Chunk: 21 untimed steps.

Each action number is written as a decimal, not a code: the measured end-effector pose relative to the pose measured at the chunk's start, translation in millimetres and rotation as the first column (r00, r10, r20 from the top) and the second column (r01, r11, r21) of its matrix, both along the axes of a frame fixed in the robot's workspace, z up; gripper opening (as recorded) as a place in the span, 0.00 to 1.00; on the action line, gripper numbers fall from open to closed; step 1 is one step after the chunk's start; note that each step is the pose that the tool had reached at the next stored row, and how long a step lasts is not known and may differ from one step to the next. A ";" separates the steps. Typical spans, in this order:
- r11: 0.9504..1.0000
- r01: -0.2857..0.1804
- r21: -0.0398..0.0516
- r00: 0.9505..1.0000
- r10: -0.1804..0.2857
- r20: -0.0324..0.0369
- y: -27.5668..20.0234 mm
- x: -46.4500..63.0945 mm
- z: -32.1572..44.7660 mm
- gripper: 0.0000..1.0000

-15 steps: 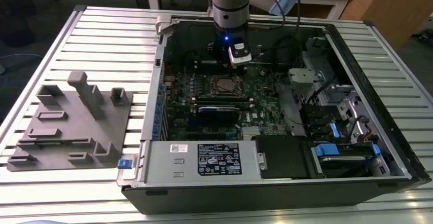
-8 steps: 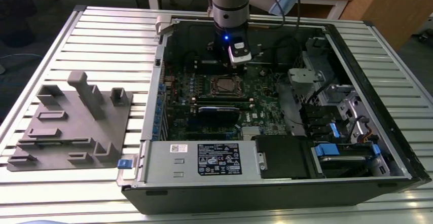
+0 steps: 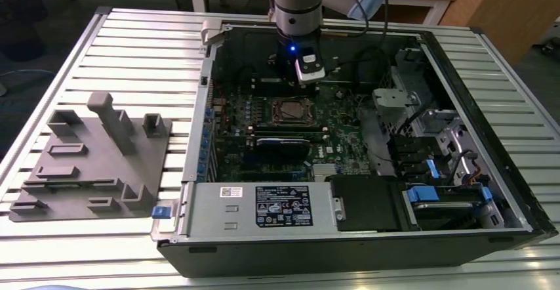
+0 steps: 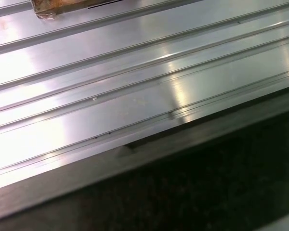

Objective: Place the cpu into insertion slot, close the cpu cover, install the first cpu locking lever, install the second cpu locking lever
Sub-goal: 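Install the first cpu locking lever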

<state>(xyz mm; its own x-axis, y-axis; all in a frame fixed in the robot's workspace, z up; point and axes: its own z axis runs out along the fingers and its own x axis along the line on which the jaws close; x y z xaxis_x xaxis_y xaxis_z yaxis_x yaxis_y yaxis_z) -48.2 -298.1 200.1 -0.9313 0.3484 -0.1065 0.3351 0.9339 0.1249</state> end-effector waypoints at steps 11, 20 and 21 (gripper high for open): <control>0.999 0.000 -0.035 1.000 0.000 0.001 0.0 0.0 -0.1 0.11; 0.999 0.000 -0.035 1.000 0.000 0.001 6.2 0.0 -0.1 0.11; 0.999 0.000 -0.035 1.000 0.000 0.001 6.6 0.0 -0.1 0.11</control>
